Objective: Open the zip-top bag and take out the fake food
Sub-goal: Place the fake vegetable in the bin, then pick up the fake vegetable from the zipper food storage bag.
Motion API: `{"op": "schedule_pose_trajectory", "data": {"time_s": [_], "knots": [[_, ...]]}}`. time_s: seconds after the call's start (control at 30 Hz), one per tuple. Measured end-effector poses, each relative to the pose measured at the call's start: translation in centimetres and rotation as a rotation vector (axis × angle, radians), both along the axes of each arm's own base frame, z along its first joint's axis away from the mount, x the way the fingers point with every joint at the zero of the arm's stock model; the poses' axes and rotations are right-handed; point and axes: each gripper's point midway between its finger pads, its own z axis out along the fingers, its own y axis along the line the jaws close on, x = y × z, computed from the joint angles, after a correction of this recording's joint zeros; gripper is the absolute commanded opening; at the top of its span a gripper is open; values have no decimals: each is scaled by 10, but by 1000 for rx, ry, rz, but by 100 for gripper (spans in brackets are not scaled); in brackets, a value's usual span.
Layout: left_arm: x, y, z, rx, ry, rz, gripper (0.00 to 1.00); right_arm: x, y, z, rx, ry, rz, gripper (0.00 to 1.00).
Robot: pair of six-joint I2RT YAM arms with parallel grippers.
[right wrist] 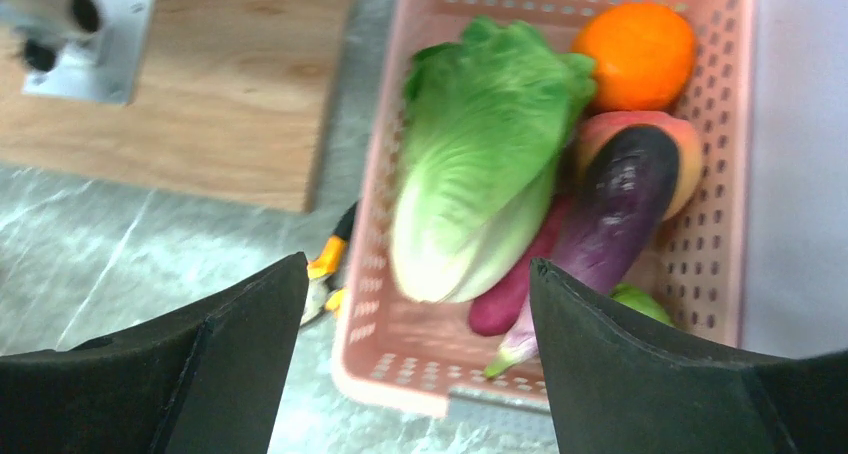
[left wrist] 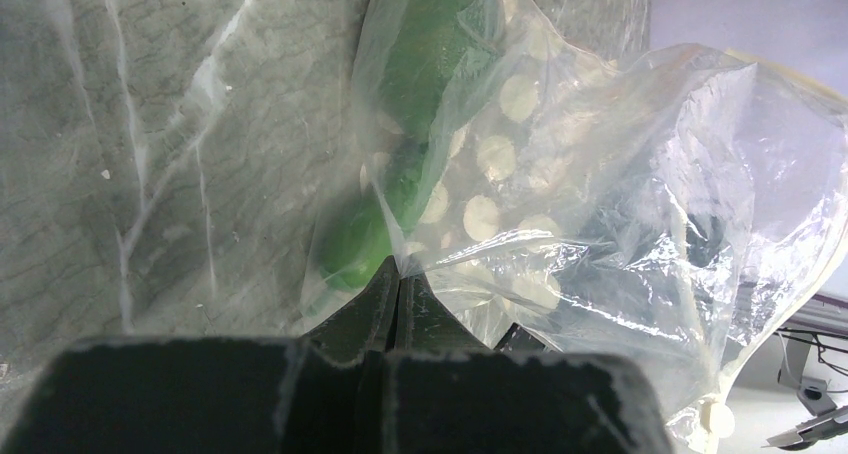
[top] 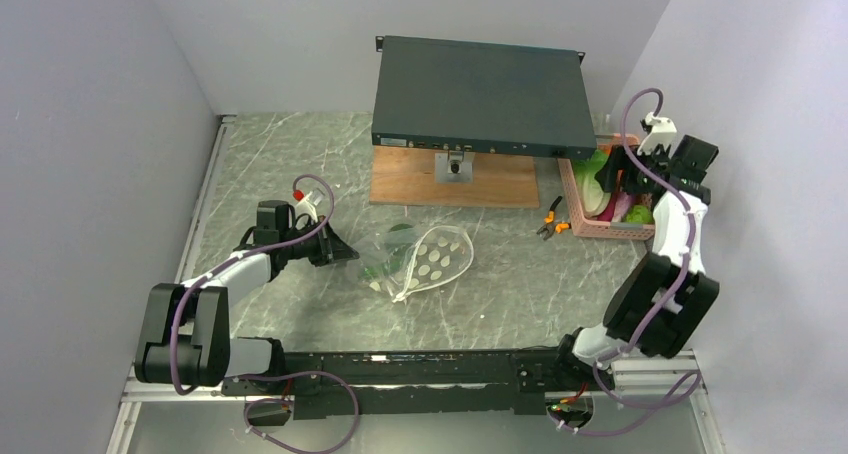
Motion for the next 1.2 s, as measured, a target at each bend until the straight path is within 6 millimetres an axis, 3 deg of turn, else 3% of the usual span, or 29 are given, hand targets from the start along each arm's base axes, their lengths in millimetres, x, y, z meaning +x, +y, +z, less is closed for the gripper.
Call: {"op": "schedule_pose_trajectory", "data": {"time_s": [0.2,0.53,0.7,0.93,1.2], "knots": [[0,0,0,0,0,1,0,-43,47,17,-5,-58,166,81],[0,0,-1,-2,3,-2,0,-99,122,17,36,-75,520,79],[-1,-1,-3,-5,14,-6,0,-123,180,12,32,-72,793,78],[-1,-1,-3,-7,16,-8,0,-165,272,28,-38,-199,1173,70],[-2,-2,-6,-15,30,-16,0,-194,338,23,-97,-276,1477,55]]}}
